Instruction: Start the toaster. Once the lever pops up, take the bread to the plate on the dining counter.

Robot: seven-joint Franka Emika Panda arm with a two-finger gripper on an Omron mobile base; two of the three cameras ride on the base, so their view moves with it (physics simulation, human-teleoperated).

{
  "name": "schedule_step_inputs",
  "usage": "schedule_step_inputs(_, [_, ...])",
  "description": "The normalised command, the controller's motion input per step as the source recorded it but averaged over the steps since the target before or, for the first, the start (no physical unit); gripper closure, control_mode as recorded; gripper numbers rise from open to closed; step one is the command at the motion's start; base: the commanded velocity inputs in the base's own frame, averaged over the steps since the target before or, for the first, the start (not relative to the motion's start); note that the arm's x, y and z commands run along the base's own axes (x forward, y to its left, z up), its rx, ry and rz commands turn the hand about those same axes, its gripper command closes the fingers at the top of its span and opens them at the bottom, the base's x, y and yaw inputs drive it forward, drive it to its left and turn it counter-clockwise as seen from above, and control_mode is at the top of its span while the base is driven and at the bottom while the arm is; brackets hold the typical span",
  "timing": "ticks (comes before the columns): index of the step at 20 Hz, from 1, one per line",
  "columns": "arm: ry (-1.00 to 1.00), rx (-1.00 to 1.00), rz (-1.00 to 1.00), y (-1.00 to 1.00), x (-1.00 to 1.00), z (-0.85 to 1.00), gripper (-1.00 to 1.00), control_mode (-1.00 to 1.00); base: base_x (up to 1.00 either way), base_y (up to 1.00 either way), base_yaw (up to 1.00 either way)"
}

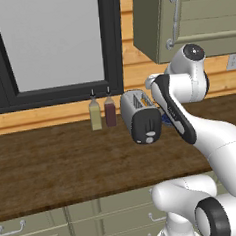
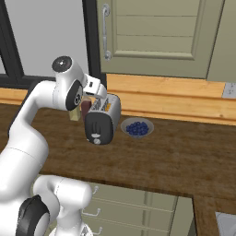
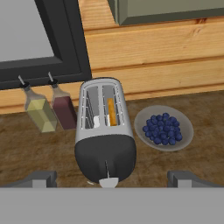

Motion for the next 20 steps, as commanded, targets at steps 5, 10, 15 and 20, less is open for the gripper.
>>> schedule_step_inputs(5, [0.00,0.00,0.00,0.00,0.00,0.00,-1.00,-1.00,0.00,0.00,0.00])
schedule_step_inputs(10, [0.00,0.00,0.00,0.00,0.00,0.00,-1.00,-1.00,0.00,0.00,0.00])
schedule_step_inputs(15, [0.00,0.00,0.00,0.00,0.00,0.00,-1.00,-1.00,0.00,0.00,0.00])
schedule_step_inputs(20, [0.00,0.00,0.00,0.00,0.00,0.00,-1.00,-1.00,0.00,0.00,0.00])
